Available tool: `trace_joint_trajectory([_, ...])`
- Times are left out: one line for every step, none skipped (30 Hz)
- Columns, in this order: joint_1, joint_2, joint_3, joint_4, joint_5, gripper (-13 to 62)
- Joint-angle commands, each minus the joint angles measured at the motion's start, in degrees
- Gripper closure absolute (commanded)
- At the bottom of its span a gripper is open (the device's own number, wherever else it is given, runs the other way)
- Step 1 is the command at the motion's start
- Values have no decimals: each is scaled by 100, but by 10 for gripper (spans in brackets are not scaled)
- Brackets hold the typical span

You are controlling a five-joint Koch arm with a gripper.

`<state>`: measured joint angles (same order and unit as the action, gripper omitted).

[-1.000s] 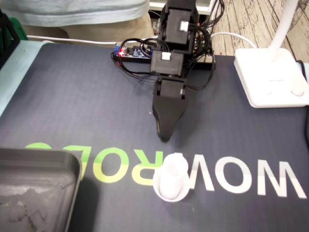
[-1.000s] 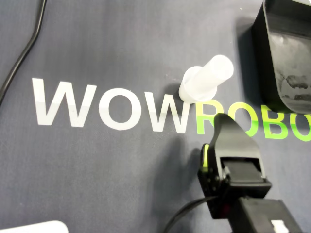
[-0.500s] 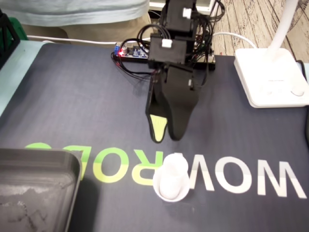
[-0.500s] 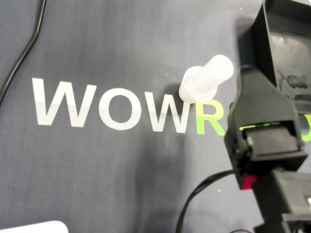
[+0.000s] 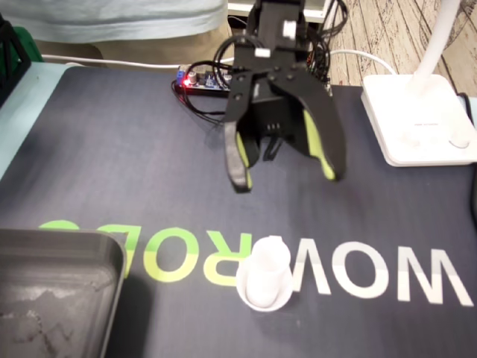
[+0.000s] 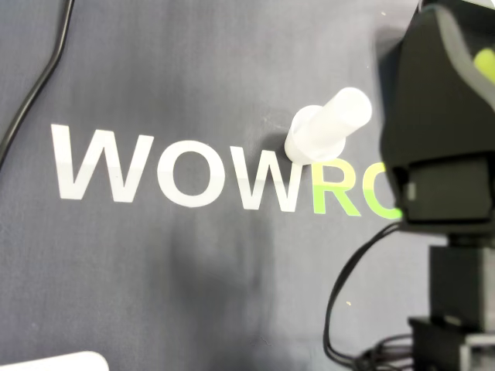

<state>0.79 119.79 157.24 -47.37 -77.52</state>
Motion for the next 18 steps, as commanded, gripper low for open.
trace_joint_trajectory([9, -396, 35, -1222, -272, 168])
trace_joint_trajectory([26, -624, 123, -1547, -281, 168])
trace_joint_trajectory([26, -870, 220, -1898, -325, 168])
trace_joint_trajectory([26, -1116, 325, -2250, -369, 168])
trace_joint_trajectory([26, -1362, 404, -2602, -413, 168])
trace_joint_trajectory([26, -1608, 466, -2918, -422, 168])
trace_joint_trajectory([26, -1863, 519, -3234, -422, 168])
trace_joint_trajectory([26, -2092, 571, -3516, -422, 168])
trace_joint_trajectory([35, -2268, 615, -3691, -422, 167])
trace_joint_trajectory([35, -2391, 642, -3762, -422, 167])
trace_joint_trajectory([44, -2426, 686, -3753, -422, 167])
trace_joint_trajectory([35, -2452, 729, -3753, -422, 167])
trace_joint_trajectory([26, -2479, 791, -3753, -413, 167])
trace_joint_trajectory([26, -2487, 870, -3753, -413, 167])
trace_joint_trajectory([26, -2522, 932, -3753, -413, 167])
trace_joint_trajectory([35, -2549, 1020, -3753, -404, 164])
trace_joint_trajectory([35, -2558, 1134, -3762, -396, 163])
trace_joint_trajectory([26, -2549, 1257, -3762, -396, 164])
